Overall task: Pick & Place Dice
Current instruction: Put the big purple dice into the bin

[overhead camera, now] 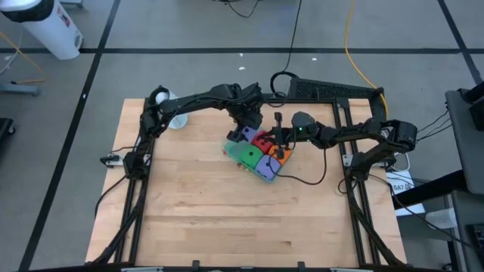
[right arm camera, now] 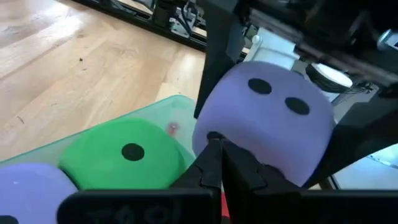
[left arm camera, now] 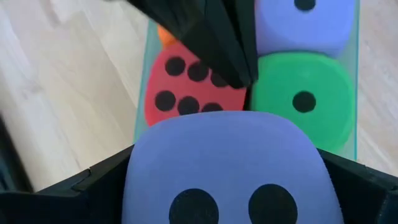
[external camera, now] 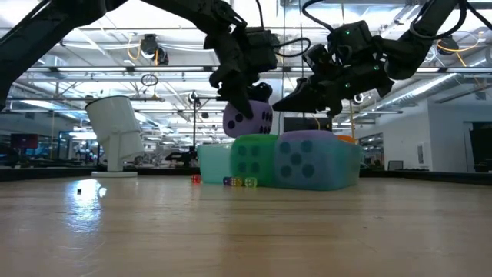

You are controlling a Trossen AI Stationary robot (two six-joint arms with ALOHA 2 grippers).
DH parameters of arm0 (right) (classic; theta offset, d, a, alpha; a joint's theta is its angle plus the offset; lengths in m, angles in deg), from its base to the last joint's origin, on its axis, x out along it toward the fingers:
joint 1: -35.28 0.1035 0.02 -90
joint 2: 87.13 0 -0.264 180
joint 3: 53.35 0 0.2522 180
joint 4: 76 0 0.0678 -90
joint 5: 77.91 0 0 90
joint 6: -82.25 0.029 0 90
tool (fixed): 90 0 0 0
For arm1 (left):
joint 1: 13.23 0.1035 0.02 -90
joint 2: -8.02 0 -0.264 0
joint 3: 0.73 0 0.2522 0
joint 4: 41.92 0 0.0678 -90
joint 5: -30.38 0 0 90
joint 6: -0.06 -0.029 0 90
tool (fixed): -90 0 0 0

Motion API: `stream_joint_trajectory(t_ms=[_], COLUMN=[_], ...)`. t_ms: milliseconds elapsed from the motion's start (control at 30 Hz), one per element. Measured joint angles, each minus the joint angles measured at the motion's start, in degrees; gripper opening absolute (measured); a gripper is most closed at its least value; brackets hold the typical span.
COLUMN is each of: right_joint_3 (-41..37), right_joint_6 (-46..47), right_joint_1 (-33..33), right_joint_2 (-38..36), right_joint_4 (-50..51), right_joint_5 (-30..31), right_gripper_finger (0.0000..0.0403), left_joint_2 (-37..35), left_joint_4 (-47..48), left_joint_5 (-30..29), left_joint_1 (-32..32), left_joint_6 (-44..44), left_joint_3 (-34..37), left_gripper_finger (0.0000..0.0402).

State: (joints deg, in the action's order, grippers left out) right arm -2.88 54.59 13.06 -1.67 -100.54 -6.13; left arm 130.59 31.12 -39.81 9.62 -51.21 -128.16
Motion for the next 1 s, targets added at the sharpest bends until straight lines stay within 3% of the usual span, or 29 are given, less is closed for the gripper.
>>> stream_joint_trajectory(t_ms=[367,633,900,1000], right_joint_3=[0.0,0.1,0.8,2.4], right_joint_6=[0.0,-0.5,0.0,0.0], right_joint_1=[1.9,0.5,-4.8,-4.9], right_joint_2=[0.0,-0.1,-0.1,-0.1], right_joint_4=[-1.6,-1.8,0.3,3.0], right_joint_5=[0.5,4.3,-6.5,-7.4], right_gripper_finger=[0.0,0.0,0.0,0.0], left_joint_2=[2.3,4.8,4.8,4.8], left_joint_4=[-1.7,-2.4,-3.1,-3.0], left_joint_5=[1.2,3.8,8.0,8.3], left_joint_1=[1.5,1.6,0.7,0.6], left_joint_6=[-0.6,-3.5,-6.2,-6.2], left_joint_3=[0.7,0.6,0.6,0.7], left_gripper_finger=[0.0397,0.0397,0.0397,0.0397])
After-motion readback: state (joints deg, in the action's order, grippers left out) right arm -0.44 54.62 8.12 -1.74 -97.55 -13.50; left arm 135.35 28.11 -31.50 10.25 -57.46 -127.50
